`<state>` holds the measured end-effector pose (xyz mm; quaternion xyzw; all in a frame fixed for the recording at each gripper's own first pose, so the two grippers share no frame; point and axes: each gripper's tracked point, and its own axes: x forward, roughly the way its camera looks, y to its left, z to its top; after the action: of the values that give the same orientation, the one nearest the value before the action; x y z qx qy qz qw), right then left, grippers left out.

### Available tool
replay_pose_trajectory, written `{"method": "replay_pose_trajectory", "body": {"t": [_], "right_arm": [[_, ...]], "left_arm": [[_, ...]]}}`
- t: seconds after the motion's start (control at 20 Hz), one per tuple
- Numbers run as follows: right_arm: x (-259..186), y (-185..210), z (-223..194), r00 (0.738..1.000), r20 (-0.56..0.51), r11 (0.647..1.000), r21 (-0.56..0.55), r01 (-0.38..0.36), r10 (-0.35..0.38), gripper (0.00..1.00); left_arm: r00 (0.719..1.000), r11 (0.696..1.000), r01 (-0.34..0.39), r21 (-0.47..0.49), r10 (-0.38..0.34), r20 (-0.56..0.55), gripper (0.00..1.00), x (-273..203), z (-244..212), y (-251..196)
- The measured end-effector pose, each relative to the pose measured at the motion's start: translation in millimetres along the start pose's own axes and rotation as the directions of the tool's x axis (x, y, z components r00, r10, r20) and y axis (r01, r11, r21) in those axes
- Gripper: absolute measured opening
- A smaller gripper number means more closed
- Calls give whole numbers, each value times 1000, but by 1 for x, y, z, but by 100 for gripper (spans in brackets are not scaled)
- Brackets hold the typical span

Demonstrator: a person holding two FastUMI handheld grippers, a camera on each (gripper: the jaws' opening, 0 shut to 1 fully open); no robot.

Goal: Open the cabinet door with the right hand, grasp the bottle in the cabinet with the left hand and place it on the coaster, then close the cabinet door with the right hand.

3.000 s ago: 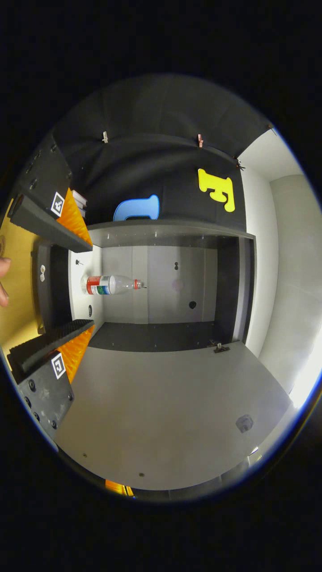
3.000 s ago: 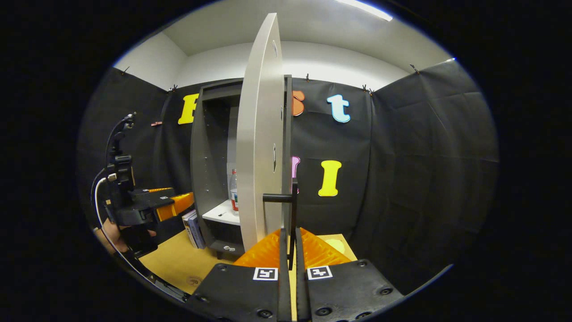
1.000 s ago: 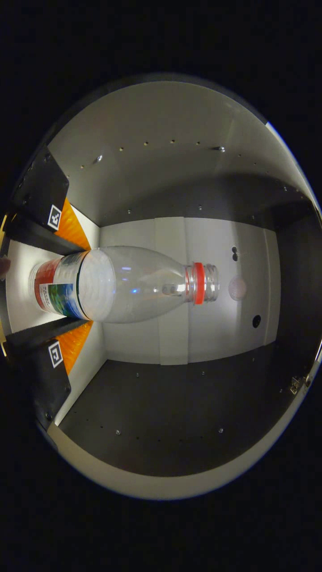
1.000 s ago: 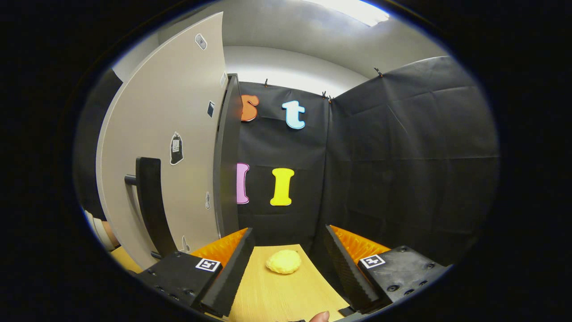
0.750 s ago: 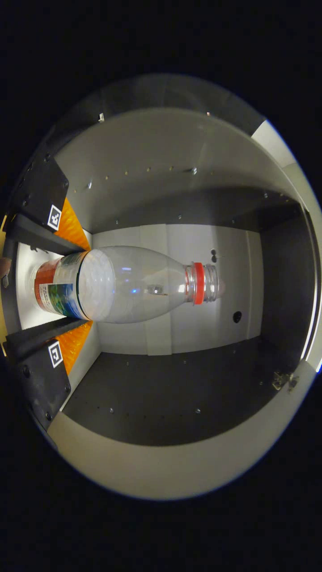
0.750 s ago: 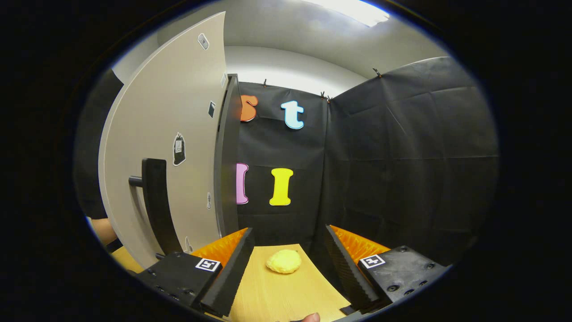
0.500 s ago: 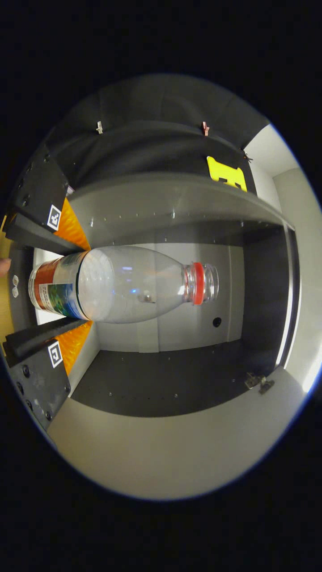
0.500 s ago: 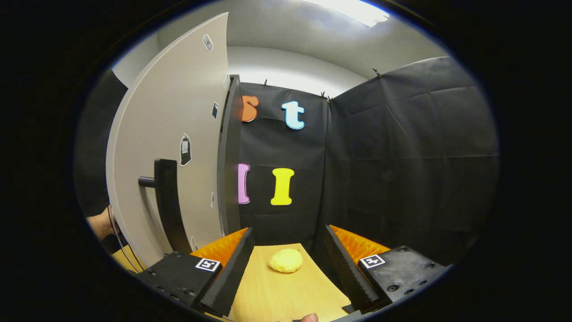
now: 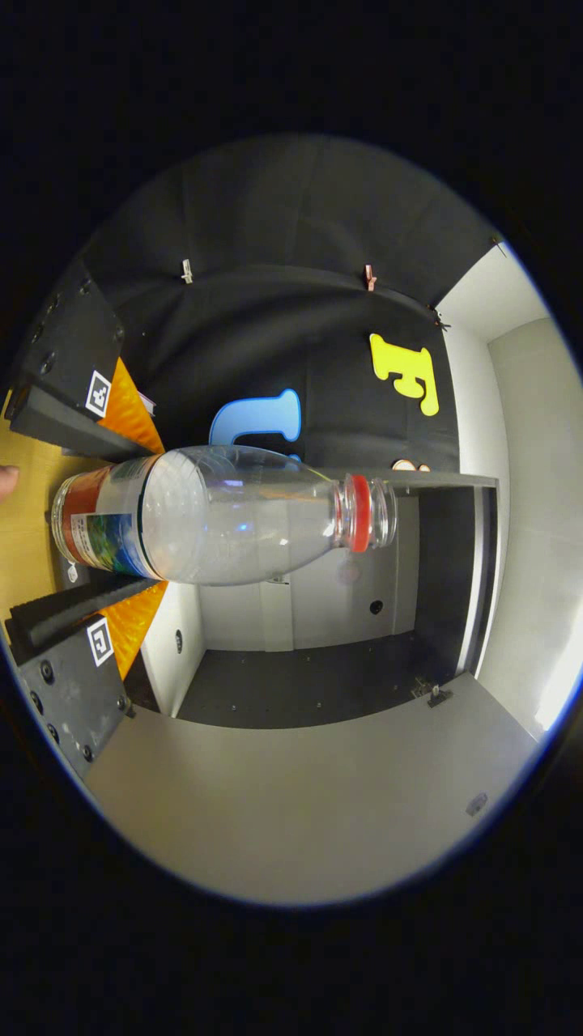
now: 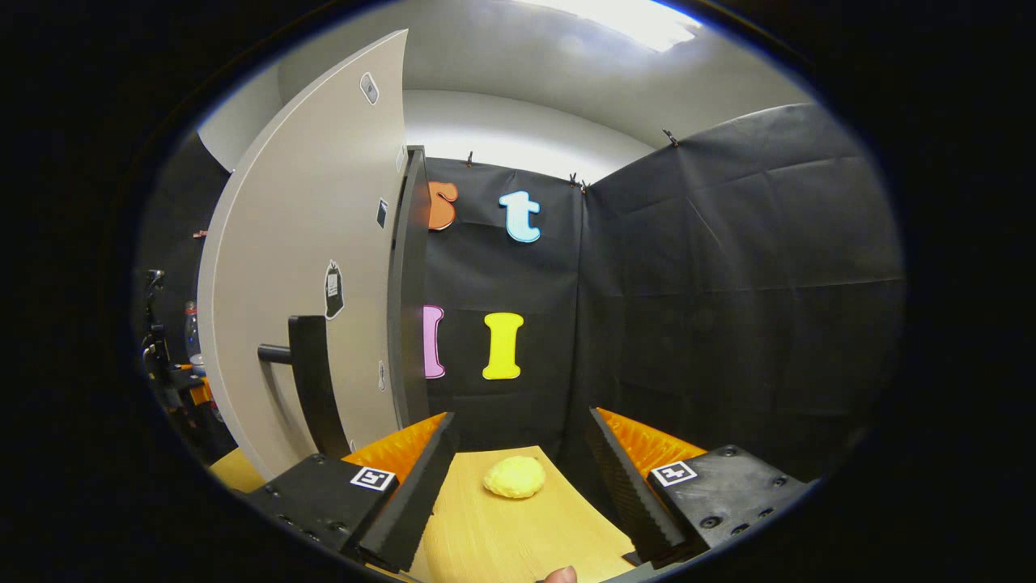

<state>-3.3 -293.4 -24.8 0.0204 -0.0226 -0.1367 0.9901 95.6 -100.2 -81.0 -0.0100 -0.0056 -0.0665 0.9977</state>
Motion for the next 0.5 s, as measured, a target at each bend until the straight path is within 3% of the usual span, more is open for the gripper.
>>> {"method": "replay_pose_trajectory", "body": {"t": [0.25,0.5], "right_arm": [[-5,-3,4,1000,5,1000,-4,26,-26,99],[-9,-1,17,998,41,999,2,45,-46,99]], "left_arm": [[1000,1000,1,12,-1,13,75,-40,-43,18],[999,999,37,-13,-38,-34,75,-77,-117,16]]}}
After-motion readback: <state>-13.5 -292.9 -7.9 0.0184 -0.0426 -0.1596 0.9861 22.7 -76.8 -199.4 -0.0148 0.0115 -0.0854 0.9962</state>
